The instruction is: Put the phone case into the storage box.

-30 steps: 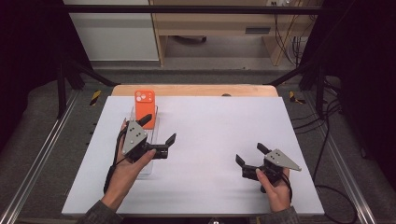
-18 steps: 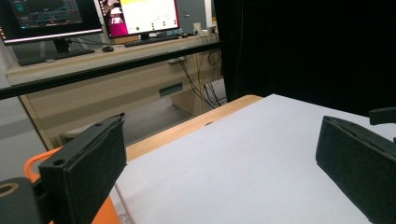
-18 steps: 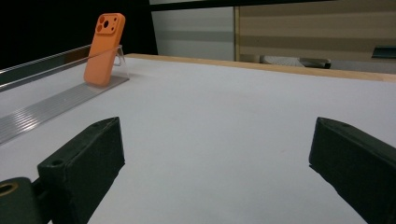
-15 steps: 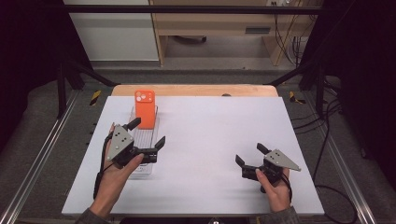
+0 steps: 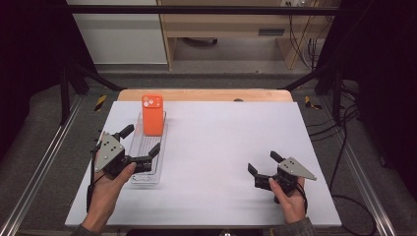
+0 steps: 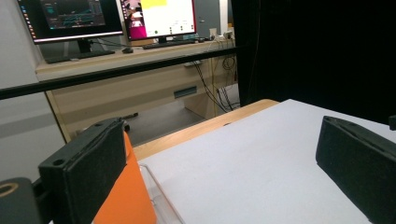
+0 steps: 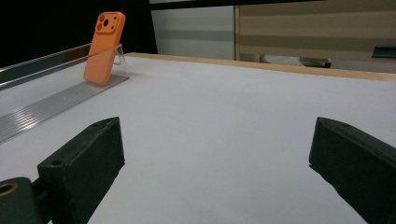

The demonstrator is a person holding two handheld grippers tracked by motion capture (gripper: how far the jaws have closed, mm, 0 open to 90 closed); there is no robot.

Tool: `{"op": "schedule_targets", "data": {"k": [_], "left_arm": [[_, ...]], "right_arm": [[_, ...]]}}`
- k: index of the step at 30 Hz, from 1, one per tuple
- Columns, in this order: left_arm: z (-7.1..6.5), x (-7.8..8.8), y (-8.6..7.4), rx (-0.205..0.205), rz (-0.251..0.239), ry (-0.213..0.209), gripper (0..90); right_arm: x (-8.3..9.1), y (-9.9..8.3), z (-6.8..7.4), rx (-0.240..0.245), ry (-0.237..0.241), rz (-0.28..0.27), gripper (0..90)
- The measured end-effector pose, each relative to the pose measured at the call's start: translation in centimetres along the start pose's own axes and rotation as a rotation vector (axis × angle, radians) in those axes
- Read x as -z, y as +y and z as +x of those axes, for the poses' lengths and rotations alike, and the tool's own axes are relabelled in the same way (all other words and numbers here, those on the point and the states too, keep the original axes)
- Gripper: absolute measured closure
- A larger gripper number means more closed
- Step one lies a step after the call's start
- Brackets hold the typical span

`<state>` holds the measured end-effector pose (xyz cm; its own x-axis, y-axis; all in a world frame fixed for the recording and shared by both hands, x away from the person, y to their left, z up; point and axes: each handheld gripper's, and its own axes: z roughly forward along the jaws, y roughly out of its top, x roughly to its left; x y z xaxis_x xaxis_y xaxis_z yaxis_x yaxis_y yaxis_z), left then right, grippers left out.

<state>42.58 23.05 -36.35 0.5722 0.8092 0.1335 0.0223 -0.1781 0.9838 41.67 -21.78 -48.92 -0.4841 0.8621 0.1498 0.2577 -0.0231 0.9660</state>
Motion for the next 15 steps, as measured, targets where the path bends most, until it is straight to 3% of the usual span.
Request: {"op": "schedule_targets", "data": {"k": [15], "left_arm": [[1.7, 1.7, -1.7, 0.024, -0.024, 0.032, 1.6]], "right_arm": [[0.0, 0.0, 0.0, 0.003, -0.002, 0.003, 3.4]]}}
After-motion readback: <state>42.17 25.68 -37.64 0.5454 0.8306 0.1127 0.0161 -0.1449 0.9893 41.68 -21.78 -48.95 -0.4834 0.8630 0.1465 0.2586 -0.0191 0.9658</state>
